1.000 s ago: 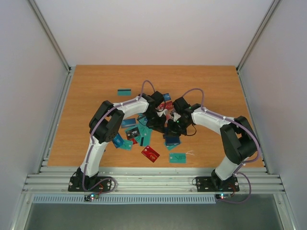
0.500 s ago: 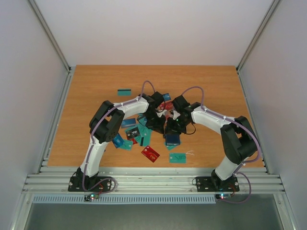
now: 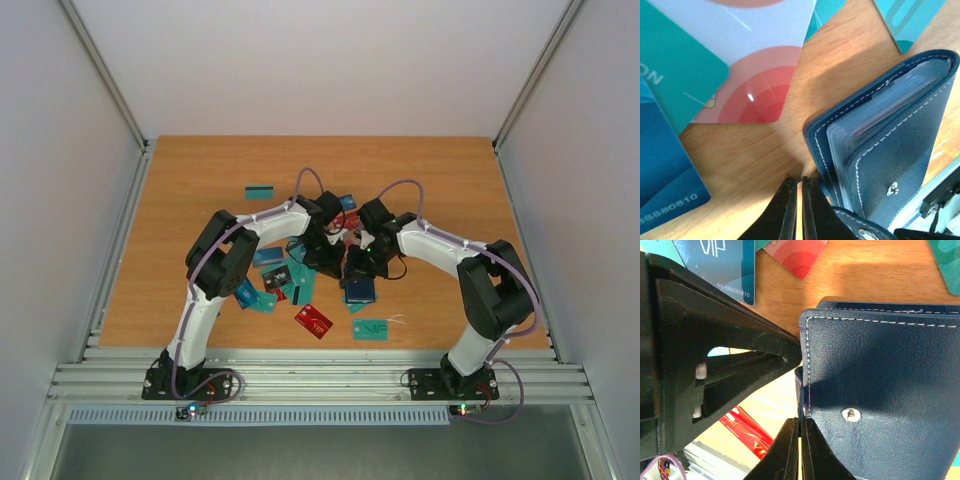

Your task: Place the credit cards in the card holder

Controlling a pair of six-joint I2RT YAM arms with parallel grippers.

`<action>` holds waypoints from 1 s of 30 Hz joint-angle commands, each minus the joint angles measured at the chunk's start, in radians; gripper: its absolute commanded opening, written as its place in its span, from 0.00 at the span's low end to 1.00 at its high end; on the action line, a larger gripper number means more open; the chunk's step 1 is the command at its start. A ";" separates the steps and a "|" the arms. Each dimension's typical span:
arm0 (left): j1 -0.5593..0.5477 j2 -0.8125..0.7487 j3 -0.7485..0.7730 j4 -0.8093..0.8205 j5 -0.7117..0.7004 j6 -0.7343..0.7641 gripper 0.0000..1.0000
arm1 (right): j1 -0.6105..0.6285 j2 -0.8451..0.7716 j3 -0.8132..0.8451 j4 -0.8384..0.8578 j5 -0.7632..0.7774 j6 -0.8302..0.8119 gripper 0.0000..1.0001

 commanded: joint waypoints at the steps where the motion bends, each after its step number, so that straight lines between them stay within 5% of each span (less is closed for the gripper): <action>1: 0.001 -0.074 -0.011 -0.012 -0.089 0.007 0.06 | 0.008 0.023 0.019 -0.007 0.005 -0.012 0.03; 9: 0.003 -0.184 -0.057 0.047 -0.196 -0.007 0.08 | 0.008 0.020 0.000 0.001 0.009 -0.019 0.01; 25: -0.006 -0.052 -0.018 0.191 0.155 -0.006 0.13 | 0.008 0.008 -0.019 0.014 0.005 -0.021 0.01; 30: -0.021 -0.005 -0.005 0.126 0.098 0.025 0.11 | 0.008 0.003 -0.017 0.014 0.004 -0.024 0.01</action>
